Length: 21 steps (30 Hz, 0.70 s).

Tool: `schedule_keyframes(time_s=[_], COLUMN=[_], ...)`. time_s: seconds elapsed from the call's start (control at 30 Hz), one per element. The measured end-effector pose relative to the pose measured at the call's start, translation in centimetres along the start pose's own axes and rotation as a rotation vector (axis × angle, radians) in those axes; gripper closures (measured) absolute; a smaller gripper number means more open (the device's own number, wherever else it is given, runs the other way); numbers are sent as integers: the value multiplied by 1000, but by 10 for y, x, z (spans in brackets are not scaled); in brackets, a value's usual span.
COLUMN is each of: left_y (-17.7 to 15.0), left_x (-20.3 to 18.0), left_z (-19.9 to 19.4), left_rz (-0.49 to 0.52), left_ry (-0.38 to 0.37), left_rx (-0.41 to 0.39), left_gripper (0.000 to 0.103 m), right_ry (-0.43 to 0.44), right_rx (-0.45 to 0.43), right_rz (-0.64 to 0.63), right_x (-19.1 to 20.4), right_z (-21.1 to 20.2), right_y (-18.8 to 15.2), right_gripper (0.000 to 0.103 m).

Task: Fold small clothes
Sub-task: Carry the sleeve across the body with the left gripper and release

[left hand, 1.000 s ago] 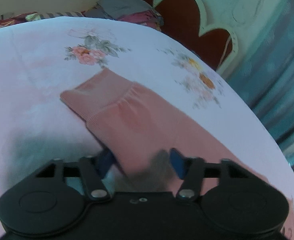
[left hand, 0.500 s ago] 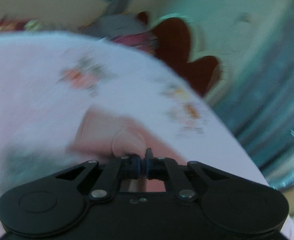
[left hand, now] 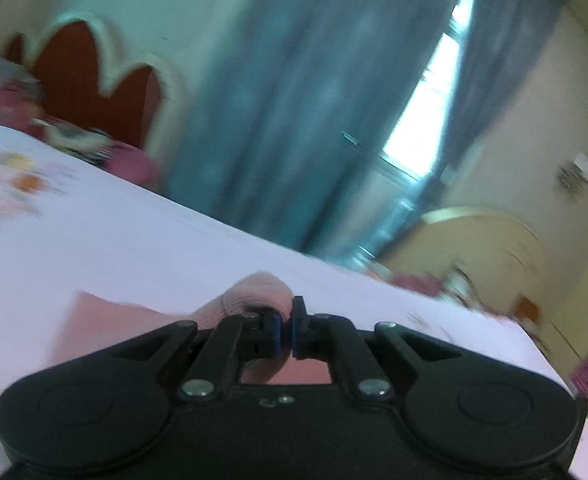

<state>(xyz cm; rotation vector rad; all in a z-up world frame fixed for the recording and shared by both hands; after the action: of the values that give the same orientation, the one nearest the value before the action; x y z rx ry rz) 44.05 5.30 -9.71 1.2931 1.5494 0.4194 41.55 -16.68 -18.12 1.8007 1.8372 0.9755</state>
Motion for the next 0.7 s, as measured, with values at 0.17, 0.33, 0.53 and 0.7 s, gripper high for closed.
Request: schedule_keyframes(time_s=[0.17, 0.33, 0.53, 0.7], left_y=[-59, -107, -103, -83], left_x=[-51, -67, -71, -50], left_z=[46, 69, 45, 11], left_rz=[126, 262, 333, 329], left_ry=[-60, -6, 42, 129], left_rx=[141, 308, 248, 205], left_gripper=[99, 82, 31, 31], right_ry=[-47, -9, 68, 119], right_rx=[-10, 2, -2, -44], right_rz=[50, 84, 96, 4], right_x=[-43, -67, -63, -28], right_z=[-23, -37, -41, -47], right_y=[-7, -15, -15, -8], right_gripper=[57, 57, 55, 25])
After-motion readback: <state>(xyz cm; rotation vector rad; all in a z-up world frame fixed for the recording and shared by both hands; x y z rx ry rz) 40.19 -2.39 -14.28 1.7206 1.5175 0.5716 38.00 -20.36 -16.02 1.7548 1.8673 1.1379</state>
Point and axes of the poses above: each gripper's, at about its wrist camera, not at the fingertips, and z roughly the way its jaws point, x to its left, y to its top, the point moved 4 cm from there along z, roughly the way its jaws point, and after that the axes turned 6 degrees about -z, right-handed, at the moved point
